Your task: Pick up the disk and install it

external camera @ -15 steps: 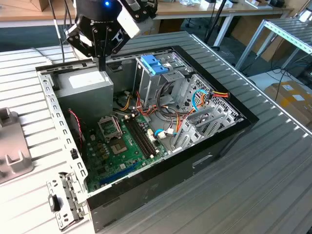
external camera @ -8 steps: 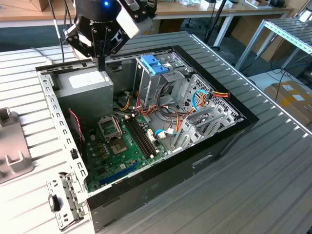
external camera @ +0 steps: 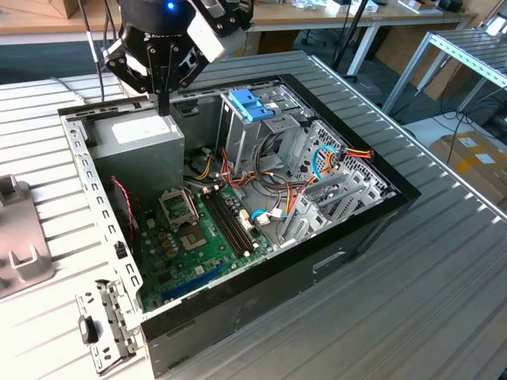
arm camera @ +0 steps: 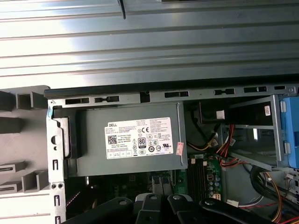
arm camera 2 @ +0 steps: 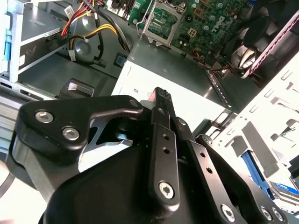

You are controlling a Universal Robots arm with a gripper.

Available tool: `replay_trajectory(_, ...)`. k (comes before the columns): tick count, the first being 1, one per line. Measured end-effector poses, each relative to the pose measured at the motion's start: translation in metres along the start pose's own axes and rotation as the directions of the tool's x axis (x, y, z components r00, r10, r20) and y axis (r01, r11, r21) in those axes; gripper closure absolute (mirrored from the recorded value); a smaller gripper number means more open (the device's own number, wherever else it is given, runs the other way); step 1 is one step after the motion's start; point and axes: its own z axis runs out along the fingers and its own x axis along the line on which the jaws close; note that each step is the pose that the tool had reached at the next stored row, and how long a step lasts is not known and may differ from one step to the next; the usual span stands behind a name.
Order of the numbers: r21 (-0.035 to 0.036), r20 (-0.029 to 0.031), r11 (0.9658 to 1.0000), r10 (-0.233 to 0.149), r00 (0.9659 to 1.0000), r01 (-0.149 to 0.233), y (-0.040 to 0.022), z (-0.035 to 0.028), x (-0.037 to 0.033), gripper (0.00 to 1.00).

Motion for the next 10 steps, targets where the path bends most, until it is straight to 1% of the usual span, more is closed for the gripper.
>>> replay_trajectory(10, 0.0000, 0.0000, 1.0000, 0.000, 1.0000, 0.000, -0.0002, 0.0000, 0.0021, 0.89)
